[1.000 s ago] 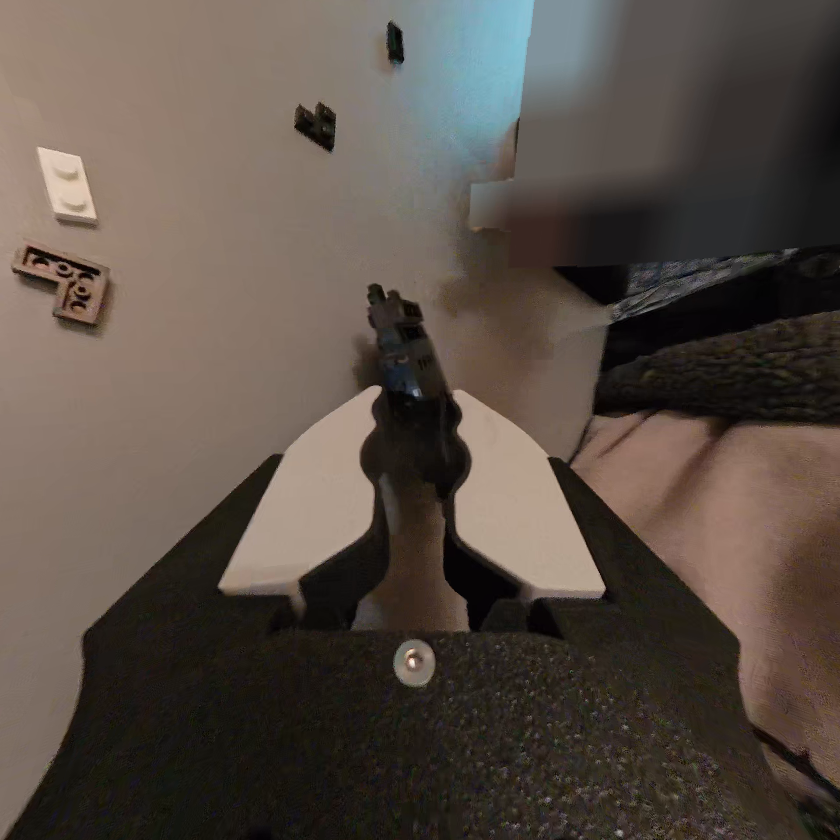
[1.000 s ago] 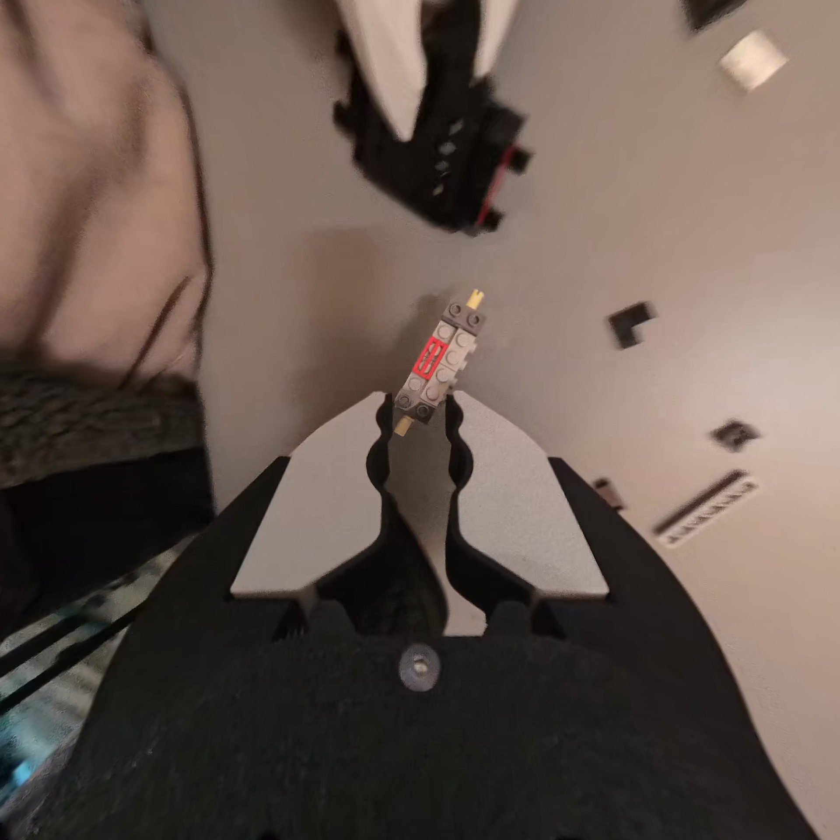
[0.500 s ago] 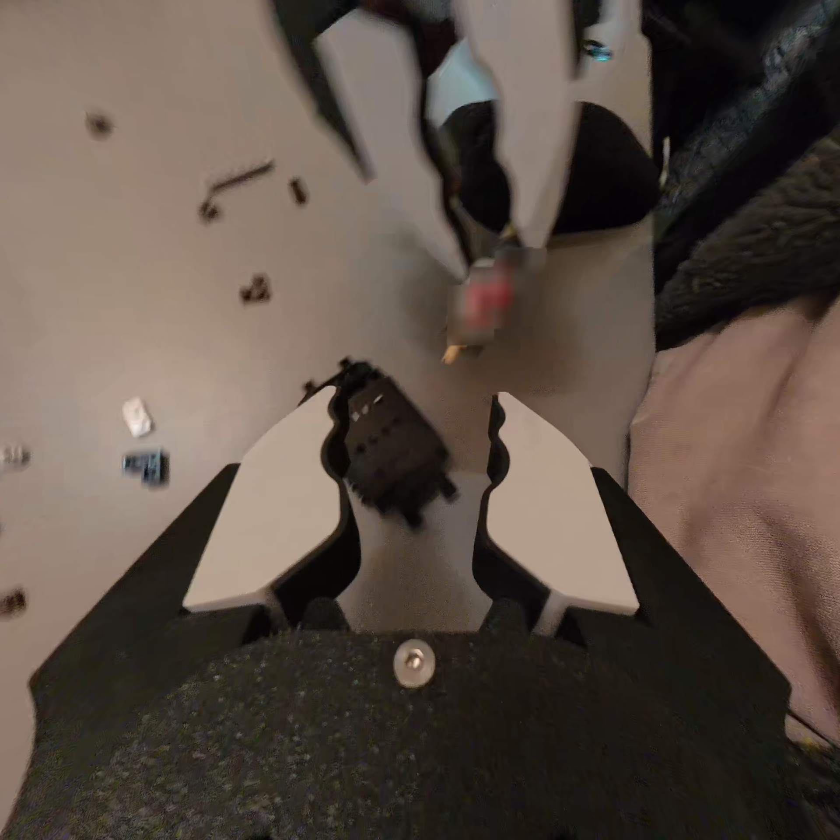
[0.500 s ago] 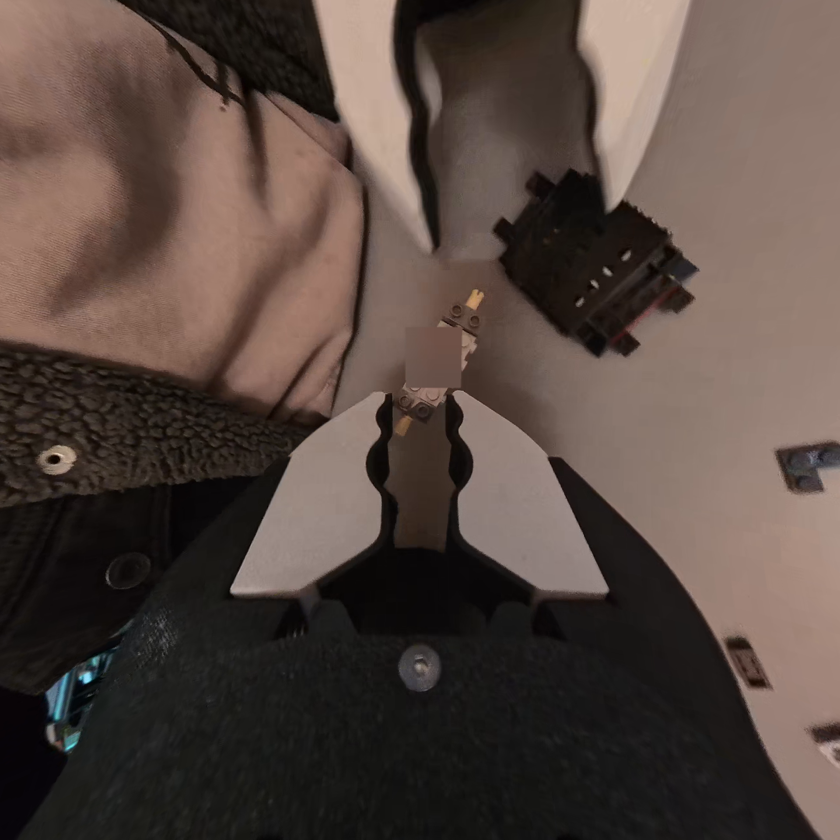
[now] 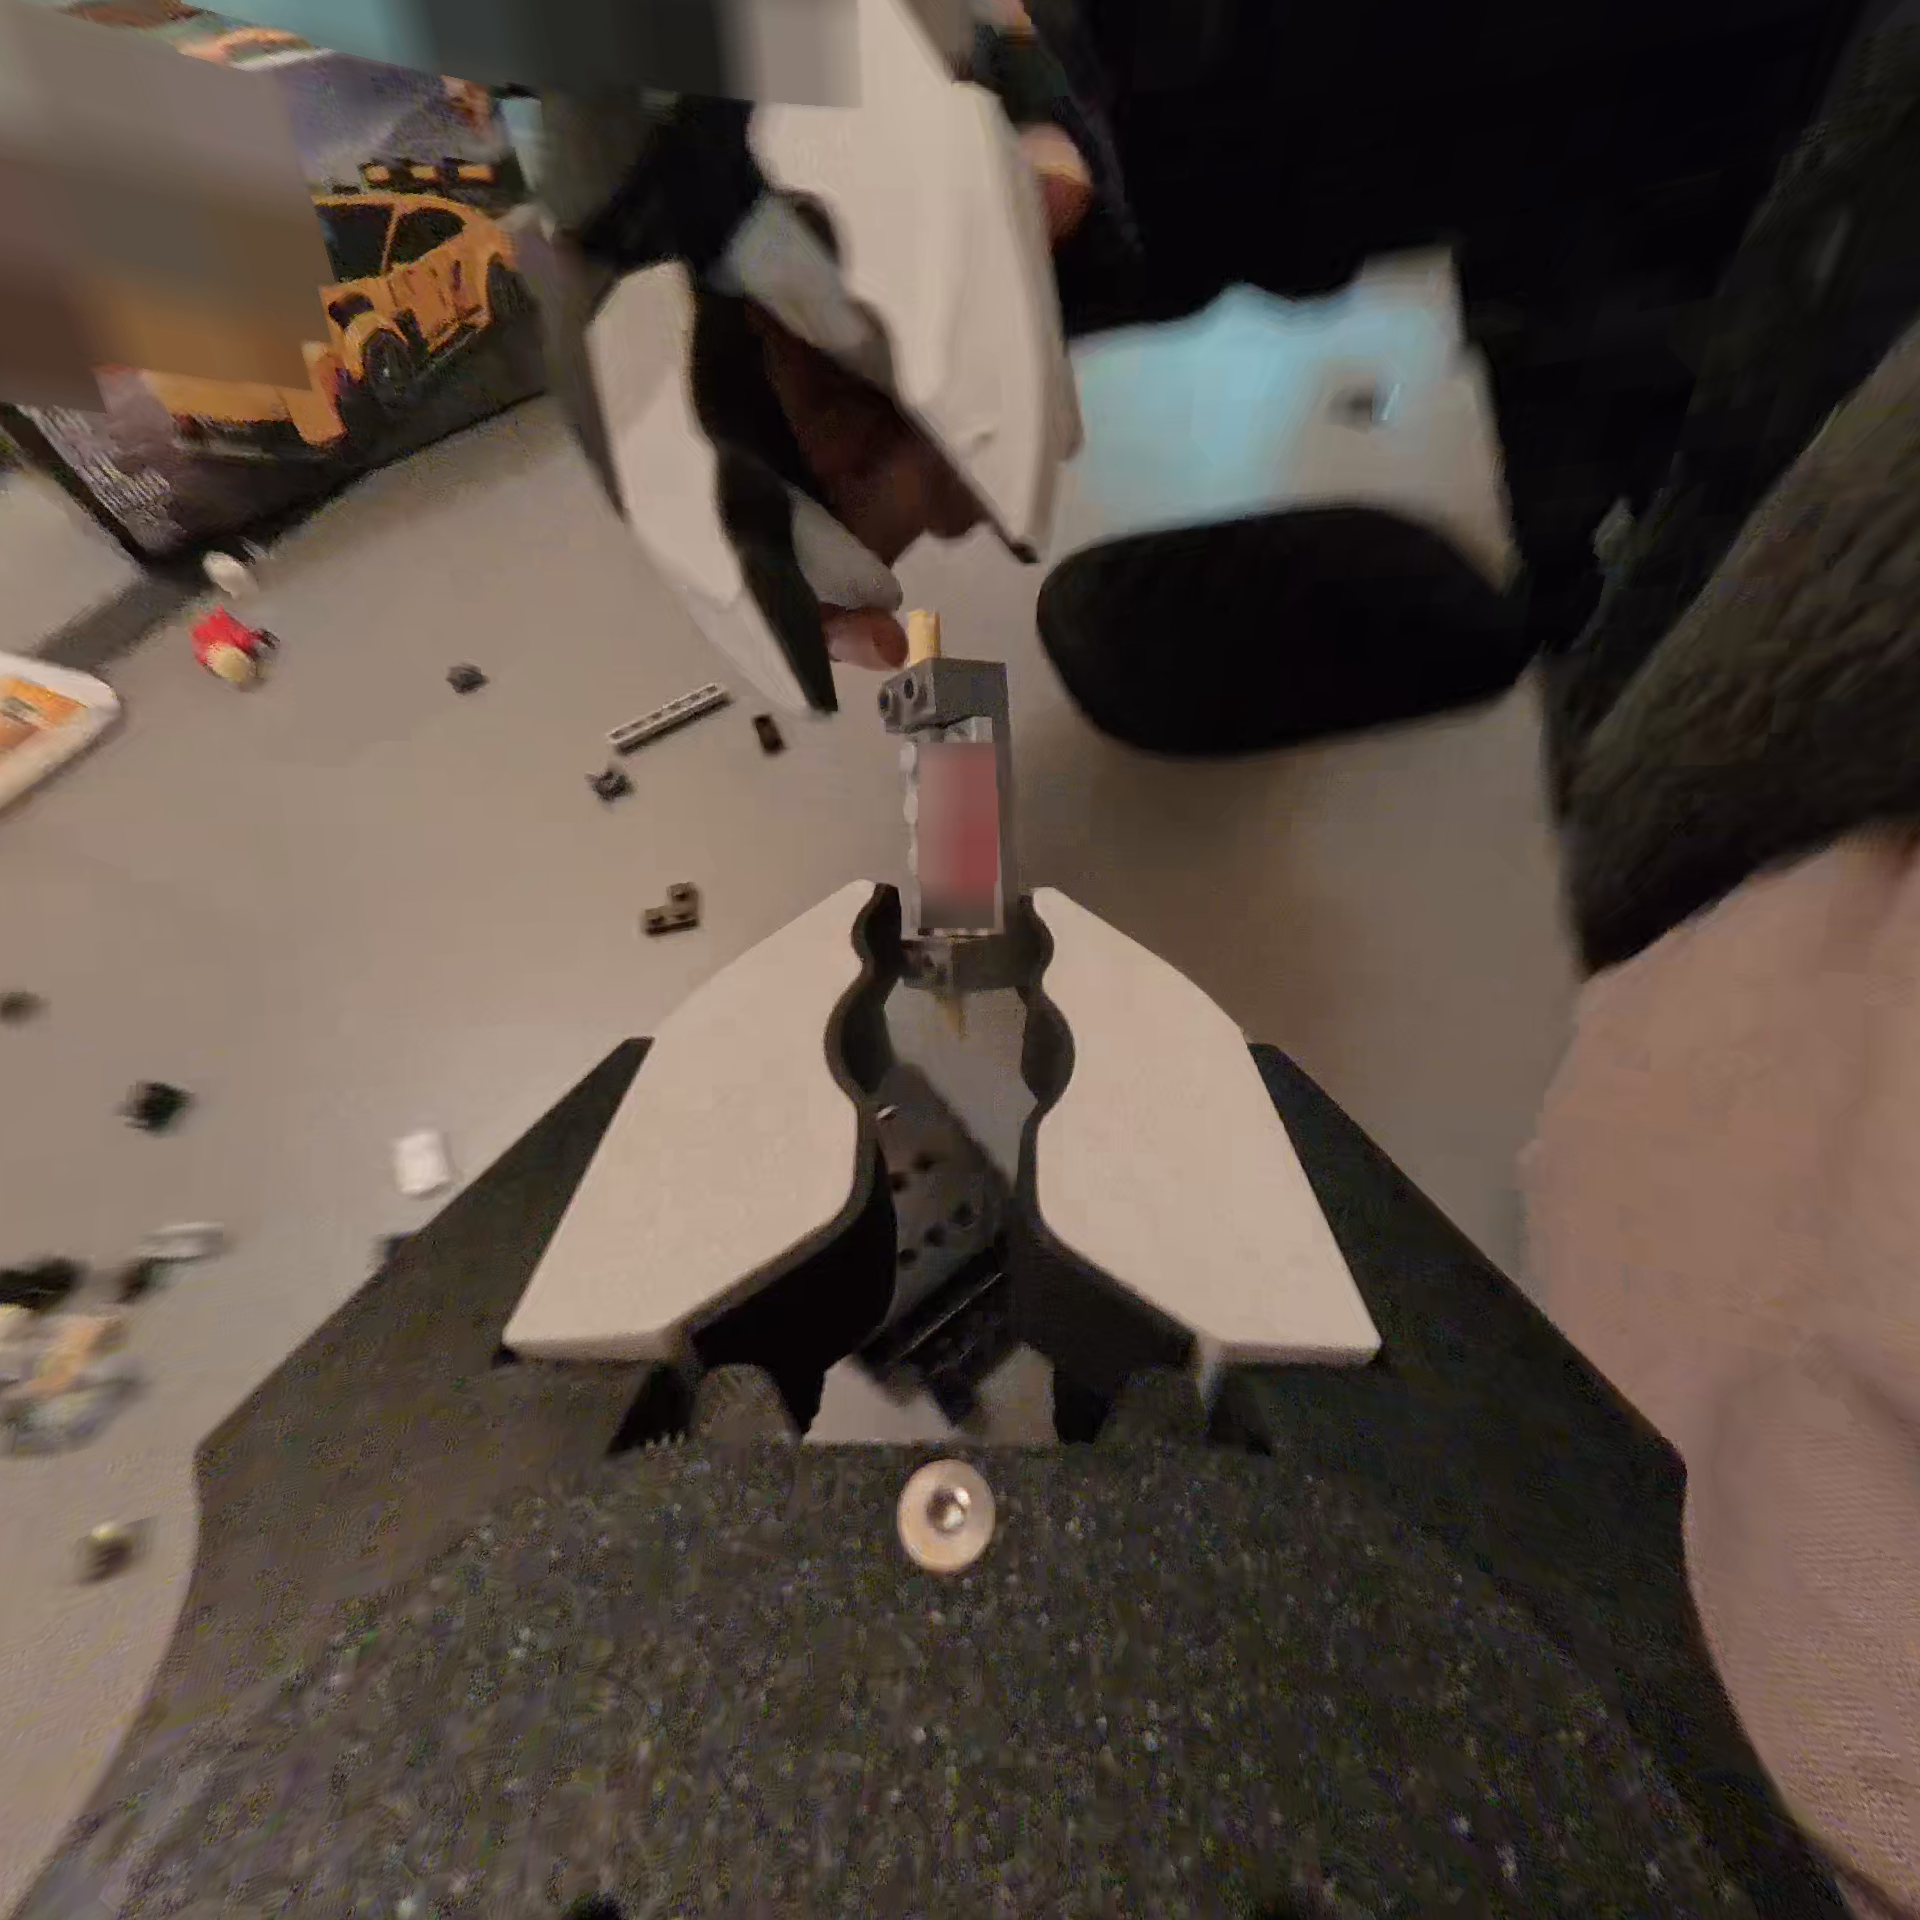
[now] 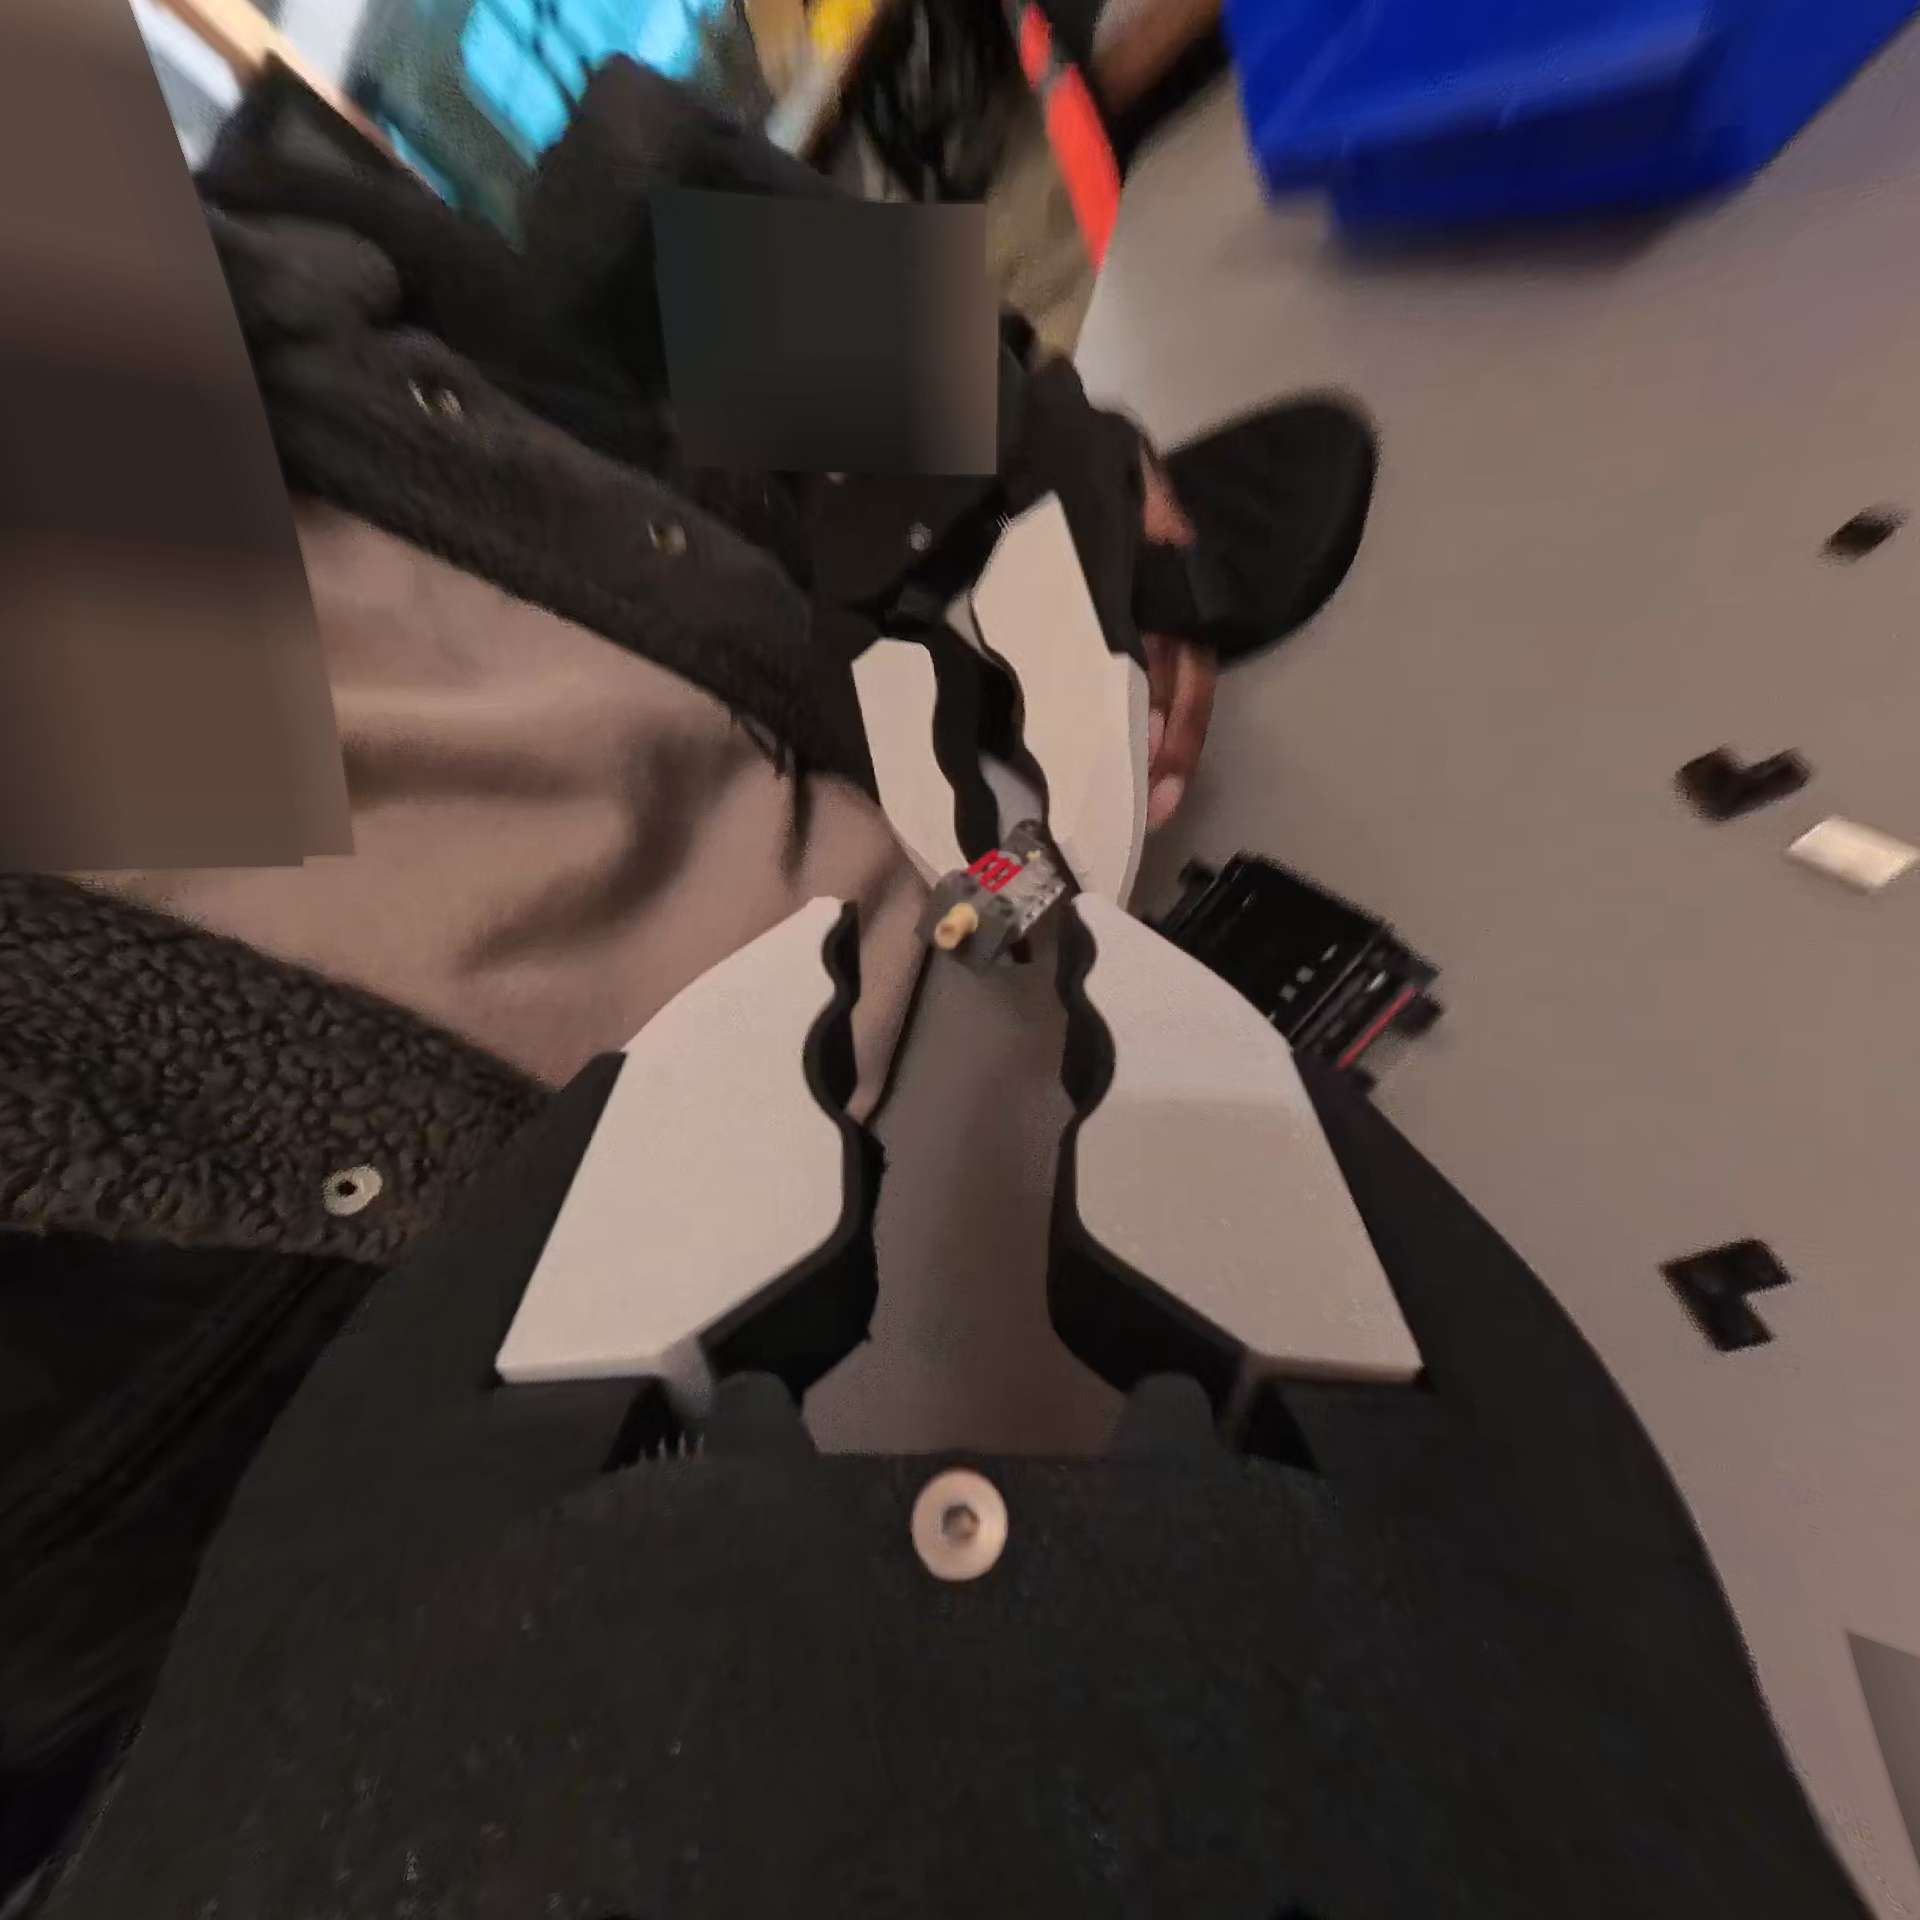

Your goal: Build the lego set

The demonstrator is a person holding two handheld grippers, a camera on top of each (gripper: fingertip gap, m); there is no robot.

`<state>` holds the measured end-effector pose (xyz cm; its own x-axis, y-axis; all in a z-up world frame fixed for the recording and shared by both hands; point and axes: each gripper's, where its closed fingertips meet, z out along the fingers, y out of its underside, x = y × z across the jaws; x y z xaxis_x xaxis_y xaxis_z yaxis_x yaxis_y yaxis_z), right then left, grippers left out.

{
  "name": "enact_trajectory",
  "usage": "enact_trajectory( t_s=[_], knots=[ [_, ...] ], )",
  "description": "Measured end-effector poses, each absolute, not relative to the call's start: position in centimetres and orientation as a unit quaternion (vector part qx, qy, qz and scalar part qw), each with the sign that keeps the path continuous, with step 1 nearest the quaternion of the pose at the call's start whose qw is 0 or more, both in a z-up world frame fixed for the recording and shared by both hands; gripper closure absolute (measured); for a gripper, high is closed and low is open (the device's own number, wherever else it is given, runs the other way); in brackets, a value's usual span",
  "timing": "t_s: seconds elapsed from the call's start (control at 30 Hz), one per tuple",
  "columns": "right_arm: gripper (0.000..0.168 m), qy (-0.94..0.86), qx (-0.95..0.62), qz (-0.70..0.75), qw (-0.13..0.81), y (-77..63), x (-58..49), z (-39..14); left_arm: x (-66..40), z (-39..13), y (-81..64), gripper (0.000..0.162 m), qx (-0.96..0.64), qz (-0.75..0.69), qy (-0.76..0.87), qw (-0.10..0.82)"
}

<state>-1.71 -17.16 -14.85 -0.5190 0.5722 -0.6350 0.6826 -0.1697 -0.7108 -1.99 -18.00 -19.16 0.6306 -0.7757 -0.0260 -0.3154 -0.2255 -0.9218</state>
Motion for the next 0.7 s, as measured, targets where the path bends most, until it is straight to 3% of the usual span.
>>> enact_trajectory(
  t_s=[0.23,0.37,0.47,0.7],
  knots=[
    [0.130,0.554,0.482,-0.671,-0.102,-16.9,-3.4,-15.1,-2.3,-15.8,-17.8,0.140,-0.698,-0.506,0.178,0.475],
    [0.138,0.534,0.448,-0.711,-0.092,-17.6,-4.3,-14.3,-1.5,-15.1,-17.9,0.140,-0.674,-0.555,0.164,0.459],
    [0.156,0.544,0.421,-0.721,-0.087,-18.0,-4.4,-13.5,-1.5,-14.7,-17.7,0.141,-0.660,-0.572,0.149,0.464],
    [0.157,0.561,0.413,-0.713,-0.077,-17.9,-4.5,-13.7,-1.6,-14.8,-17.6,0.140,-0.659,-0.589,0.136,0.448]
  ],
)
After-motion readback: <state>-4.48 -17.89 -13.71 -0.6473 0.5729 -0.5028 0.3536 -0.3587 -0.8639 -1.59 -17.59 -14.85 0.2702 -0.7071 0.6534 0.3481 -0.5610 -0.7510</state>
